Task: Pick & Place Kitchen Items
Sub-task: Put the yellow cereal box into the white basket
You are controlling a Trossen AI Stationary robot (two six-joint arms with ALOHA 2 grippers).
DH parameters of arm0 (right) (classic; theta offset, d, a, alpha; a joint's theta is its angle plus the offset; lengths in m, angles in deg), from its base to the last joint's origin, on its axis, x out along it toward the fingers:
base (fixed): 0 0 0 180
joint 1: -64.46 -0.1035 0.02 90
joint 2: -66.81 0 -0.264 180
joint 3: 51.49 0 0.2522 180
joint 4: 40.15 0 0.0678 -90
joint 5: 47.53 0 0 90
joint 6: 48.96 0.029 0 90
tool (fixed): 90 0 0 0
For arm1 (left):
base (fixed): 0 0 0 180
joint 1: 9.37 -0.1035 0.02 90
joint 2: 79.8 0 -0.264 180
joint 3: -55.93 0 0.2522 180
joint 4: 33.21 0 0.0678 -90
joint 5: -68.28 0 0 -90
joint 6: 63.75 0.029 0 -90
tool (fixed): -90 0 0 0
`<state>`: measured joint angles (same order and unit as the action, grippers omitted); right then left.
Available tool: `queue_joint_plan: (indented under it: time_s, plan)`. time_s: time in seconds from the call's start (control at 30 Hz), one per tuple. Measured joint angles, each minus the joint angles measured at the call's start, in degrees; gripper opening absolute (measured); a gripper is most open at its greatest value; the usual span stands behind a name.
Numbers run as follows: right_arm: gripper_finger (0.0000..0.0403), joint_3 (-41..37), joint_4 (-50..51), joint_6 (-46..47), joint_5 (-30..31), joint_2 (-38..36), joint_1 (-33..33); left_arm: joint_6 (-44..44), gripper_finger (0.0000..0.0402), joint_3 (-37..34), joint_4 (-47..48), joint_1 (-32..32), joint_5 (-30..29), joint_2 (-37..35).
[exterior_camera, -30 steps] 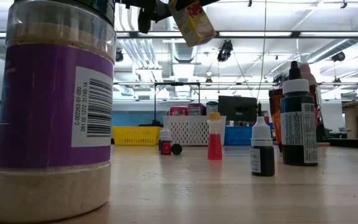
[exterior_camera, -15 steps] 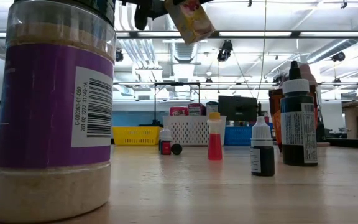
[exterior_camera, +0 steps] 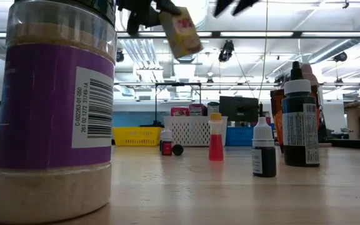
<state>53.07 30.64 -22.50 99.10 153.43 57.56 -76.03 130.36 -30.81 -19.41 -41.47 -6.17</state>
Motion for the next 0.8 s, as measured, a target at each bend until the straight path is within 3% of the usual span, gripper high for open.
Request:
queue_joint_plan:
  time_s: [0.17, 0.3, 0.63, 0.8]
  plan:
    - [0.0368, -0.2, 19.66, 16.93, -1.27, -2.72, -0.13, -1.94, 0.0174, 0.0, 2.16, 0.04, -7.69, -0.03]
    - [0.0368, -1.29, 28.37, 25.48, -1.28, -4.6, -0.09, -4.06, 0.0174, -0.02, 2.47, 0.13, -11.18, 0.63]
    - [0.0368, -7.14, 29.75, 27.3, -1.14, -9.23, -0.09, -6.4, 0.0174, -0.02, -1.15, -0.43, -22.58, 9.53]
    - [0.0368, -10.22, 29.67, 28.42, -1.21, -11.51, -0.11, -5.89, 0.0174, 0.09, -7.2, -1.69, -23.37, 14.43]
